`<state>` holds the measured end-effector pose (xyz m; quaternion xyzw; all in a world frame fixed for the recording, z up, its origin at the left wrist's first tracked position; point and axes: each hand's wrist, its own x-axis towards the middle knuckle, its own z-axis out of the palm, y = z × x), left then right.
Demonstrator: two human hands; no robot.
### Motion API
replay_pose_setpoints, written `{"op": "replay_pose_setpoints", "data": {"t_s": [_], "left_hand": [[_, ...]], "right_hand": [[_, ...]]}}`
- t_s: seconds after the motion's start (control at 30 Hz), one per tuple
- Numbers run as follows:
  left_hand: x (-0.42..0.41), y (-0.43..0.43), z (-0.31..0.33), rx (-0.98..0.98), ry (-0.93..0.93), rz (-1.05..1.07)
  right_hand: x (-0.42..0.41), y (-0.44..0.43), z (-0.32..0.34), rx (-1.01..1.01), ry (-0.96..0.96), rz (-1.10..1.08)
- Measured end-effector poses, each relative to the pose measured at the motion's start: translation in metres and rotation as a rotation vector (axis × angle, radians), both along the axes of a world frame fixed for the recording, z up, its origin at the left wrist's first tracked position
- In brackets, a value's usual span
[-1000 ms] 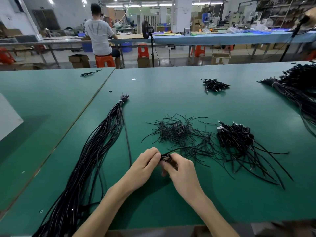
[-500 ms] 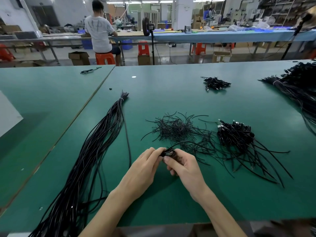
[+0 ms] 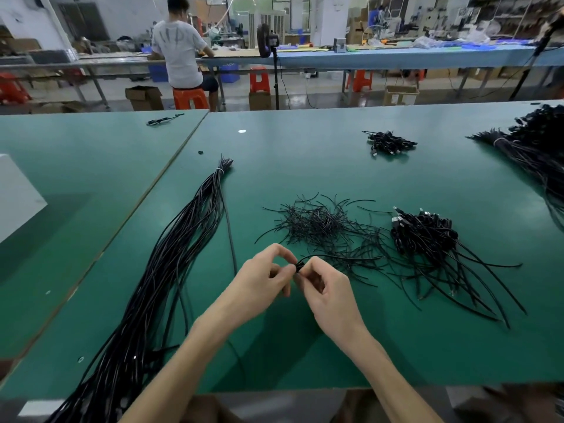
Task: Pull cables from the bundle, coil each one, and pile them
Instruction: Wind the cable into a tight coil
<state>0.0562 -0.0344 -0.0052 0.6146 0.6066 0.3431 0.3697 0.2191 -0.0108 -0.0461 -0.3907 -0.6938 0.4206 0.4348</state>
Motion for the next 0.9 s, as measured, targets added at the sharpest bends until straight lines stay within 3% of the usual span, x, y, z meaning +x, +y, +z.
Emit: {"op": "replay_pose_setpoints", "data": {"t_s": [0.13,0.37,0.47,0.57,0.73,0.9], "left_hand": [[-0.019,-0.004,0.003,-0.018,-0.054,-0.261],[-0.015,0.015,-0.007,0.269,0.168,-0.100],[-0.006,0.024,-0.003,0.221,0.260,-0.089],[-0.002,0.036,0.006,0.102,0.193,-0.107],[0.004,0.042,0.011,0.092,0.155,-0.048],[0.004,0.033,0.006,0.176,-0.119,-0.026]], "right_hand": [[0.005,0.004,0.001,-0.069,0.081,0.026],[0.005,0.002,0.000,-0.108,0.048,0.104],[0.005,0.001,0.001,-0.081,0.037,0.068],[0.006,0.001,0.001,-0.045,0.025,-0.007],[0.003,-0.001,-0.001,0.084,-0.064,-0.105],[0.003,0.000,-0.002,0.101,-0.049,-0.127]]}}
